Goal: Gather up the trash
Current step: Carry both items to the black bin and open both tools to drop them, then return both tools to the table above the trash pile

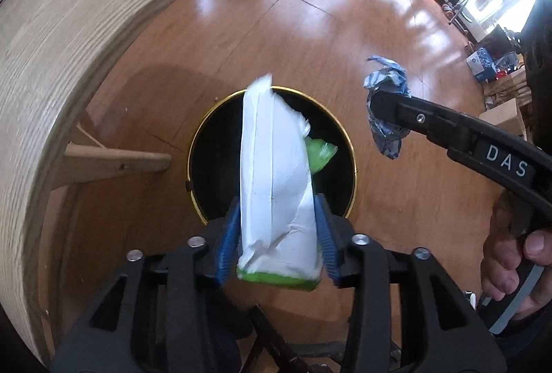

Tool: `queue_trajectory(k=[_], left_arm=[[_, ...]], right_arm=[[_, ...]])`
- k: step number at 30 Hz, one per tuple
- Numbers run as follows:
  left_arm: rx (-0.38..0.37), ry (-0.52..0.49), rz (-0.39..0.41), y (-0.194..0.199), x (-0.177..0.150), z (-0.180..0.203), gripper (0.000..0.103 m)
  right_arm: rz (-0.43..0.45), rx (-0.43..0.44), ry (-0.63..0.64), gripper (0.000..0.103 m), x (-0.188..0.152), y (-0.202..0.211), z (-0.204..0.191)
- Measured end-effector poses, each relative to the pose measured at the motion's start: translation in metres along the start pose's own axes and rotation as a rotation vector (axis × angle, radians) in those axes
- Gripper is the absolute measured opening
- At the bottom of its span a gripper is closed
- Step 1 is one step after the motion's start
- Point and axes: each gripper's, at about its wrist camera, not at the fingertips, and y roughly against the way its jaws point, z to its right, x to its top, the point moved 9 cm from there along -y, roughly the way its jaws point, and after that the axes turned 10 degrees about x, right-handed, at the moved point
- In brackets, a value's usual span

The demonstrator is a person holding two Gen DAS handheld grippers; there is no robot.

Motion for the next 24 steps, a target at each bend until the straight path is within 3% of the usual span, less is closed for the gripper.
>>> queue_trajectory(k=[1, 3, 4, 8, 13, 17, 20, 24], left_arm=[[-0.005, -0.001, 0.012, 0.002, 0.001, 0.0, 0.065], [-0.001, -0.006, 0.041, 0.011, 0.007, 0.003, 0.075], [-0.001, -0.011, 0.046, 0.014, 0.007, 0.003, 0.077], [-0.009, 0.024, 0.071, 0.038, 0.006, -0.006, 0.077], [-0.047, 0.167, 0.185, 0.115, 0.018, -0.048, 0.078], [-0.028, 0.315, 0.344, 0.209, -0.001, -0.131, 0.087], [0.133, 0.418, 0.43, 0.266, -0.044, -0.208, 0.091], [0.317, 0.579, 0.475, 0.317, -0.135, -0.303, 0.092]], right_arm=[[0.002, -0.001, -0.001, 0.037, 0.003, -0.001, -0.001], [0.015, -0.005, -0.006, 0.055, 0.005, 0.004, 0.0], [0.023, -0.007, -0.006, 0.058, 0.006, 0.006, 0.0], [0.044, -0.013, 0.0, 0.059, 0.011, 0.014, -0.009], [0.089, -0.01, 0.101, 0.065, 0.027, 0.029, -0.057], [0.13, 0.068, 0.258, 0.073, 0.045, 0.035, -0.156], [0.126, 0.162, 0.39, 0.076, 0.041, 0.027, -0.249], [0.065, 0.293, 0.554, 0.076, 0.007, -0.002, -0.375]])
